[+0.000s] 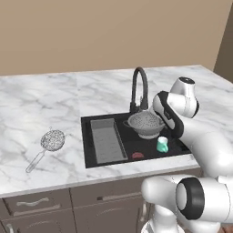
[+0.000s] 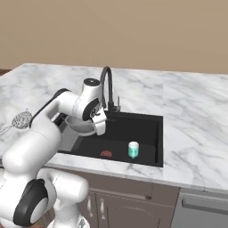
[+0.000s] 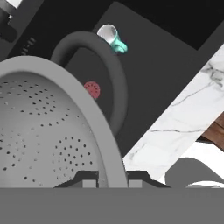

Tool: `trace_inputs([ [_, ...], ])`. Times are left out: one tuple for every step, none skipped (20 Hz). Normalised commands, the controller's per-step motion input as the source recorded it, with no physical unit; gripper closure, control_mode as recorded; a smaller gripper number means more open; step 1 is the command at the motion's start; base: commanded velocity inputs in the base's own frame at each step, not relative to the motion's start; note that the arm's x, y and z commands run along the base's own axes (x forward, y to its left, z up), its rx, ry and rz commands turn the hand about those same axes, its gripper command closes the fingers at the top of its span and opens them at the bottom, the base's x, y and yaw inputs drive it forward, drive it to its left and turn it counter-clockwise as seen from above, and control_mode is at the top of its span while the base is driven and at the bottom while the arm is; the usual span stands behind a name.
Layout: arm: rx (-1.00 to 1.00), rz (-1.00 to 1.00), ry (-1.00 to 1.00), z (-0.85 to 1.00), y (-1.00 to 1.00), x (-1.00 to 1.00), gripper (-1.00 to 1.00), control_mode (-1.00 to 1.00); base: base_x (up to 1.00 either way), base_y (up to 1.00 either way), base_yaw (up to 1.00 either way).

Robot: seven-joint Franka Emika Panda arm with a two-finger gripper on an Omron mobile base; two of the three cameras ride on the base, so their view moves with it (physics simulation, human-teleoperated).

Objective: Pick the strainer and colander and place them in the sink. Then turn on the water.

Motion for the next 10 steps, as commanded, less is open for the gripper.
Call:
trace_inputs([
  [0.00,0.00,0.00,0.00,0.00,0.00,1.00,1.00,0.00,-0.49,0.00],
  [0.00,0.00,0.00,0.00,0.00,0.00,1.00,1.00,0.00,-0.48,0.00],
  [0.00,0.00,0.00,0.00,0.00,0.00,1.00,1.00,0.00,-0.46,0.00],
  [0.00,0.00,0.00,0.00,0.00,0.00,1.00,1.00,0.00,-0.44,0.00],
  [0.00,0.00,0.00,0.00,0.00,0.00,1.00,1.00,0.00,-0.41,0.00],
  [0.00,0.00,0.00,0.00,0.00,0.00,1.00,1.00,0.01,-0.39,0.00],
  [0.00,0.00,0.00,0.00,0.00,0.00,1.00,1.00,0.01,-0.40,0.00],
  [0.00,0.00,0.00,0.00,0.00,0.00,1.00,1.00,0.01,-0.37,0.00],
  [0.00,0.00,0.00,0.00,0.00,0.00,1.00,1.00,0.01,-0.31,0.00],
  [0.00,0.00,0.00,0.00,0.00,0.00,1.00,1.00,0.02,-0.24,0.00],
])
